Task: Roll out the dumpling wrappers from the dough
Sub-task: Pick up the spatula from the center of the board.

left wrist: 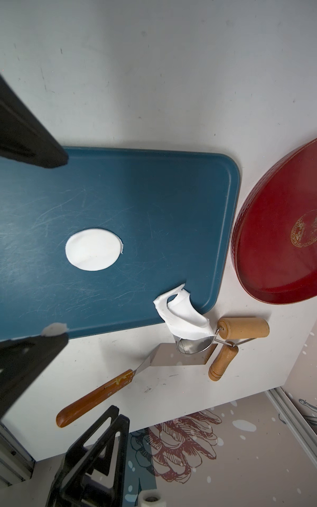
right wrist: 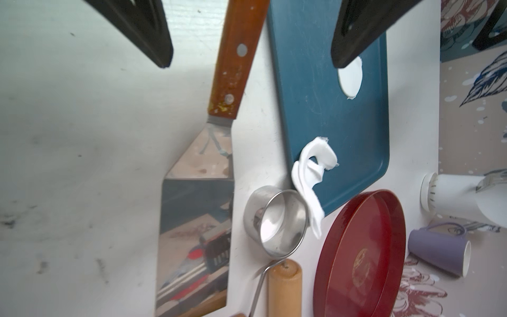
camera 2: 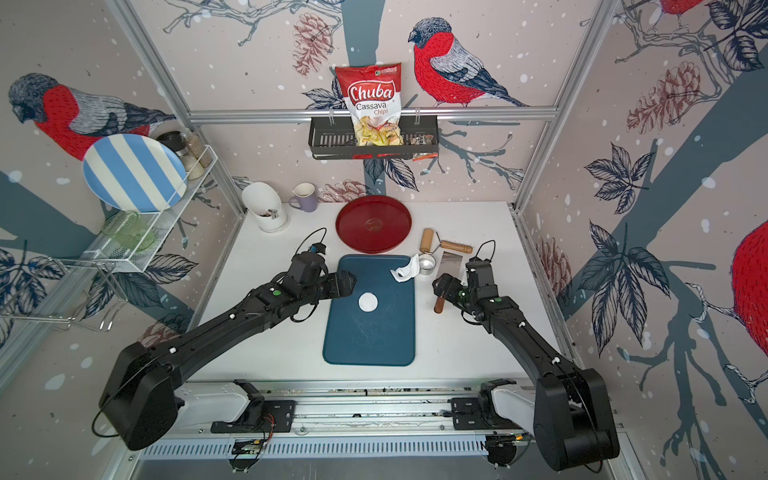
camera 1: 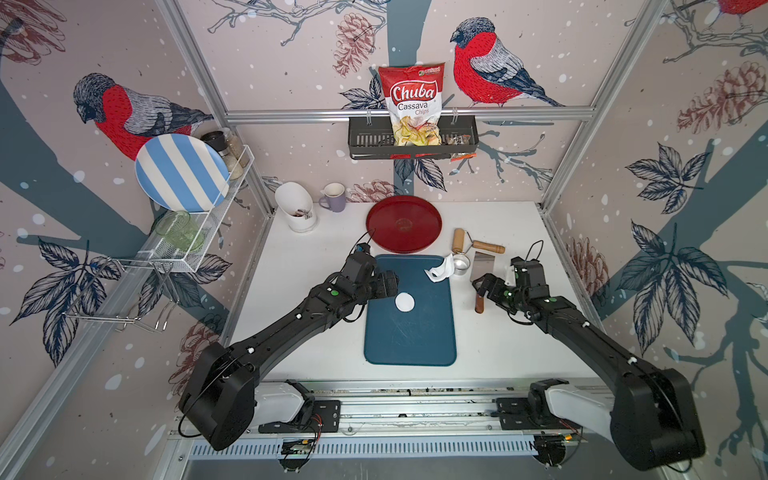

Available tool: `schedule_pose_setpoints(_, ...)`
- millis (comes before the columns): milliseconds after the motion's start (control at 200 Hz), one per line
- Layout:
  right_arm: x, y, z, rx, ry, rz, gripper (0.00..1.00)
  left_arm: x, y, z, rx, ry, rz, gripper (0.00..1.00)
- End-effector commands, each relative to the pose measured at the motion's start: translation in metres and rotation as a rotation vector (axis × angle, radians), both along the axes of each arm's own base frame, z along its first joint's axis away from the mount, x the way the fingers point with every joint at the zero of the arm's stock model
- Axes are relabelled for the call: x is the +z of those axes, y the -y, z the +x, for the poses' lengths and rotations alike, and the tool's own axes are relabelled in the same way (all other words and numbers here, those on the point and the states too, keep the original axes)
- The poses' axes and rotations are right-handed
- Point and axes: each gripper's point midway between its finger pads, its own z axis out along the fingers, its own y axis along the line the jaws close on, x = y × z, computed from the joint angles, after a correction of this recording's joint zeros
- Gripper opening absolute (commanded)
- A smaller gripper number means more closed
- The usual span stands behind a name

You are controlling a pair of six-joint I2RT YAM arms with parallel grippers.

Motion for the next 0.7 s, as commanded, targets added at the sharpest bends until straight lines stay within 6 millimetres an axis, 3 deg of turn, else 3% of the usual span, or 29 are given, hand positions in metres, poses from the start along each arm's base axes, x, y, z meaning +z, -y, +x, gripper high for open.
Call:
schedule_pose_setpoints(0, -0.01, 0.001, -0.012, 0.024, -0.083, -0.114, 0.92, 0.007, 0.007, 0.005, -0.019, 0.04, -0.024, 0.95)
schedule_pose_setpoints(235, -0.029, 0.01, -0.022, 0.009, -0.198, -0.271, 0.86, 0.007, 0.012, 0.004, -0.054, 0.049, -0.027, 0.95)
schedule_pose_setpoints(425, -0.033, 0.011, -0.024, 0.018, -0.245, -0.359, 0.79, -0.004, 0.008, -0.002, -0.068, 0.044, -0.009, 0.95)
schedule_pose_setpoints(695, -0.039, 0.028, -0.025, 0.009, -0.304, -0.474, 0.68, -0.009, 0.006, -0.008, -0.074, 0.047, -0.02, 0.95)
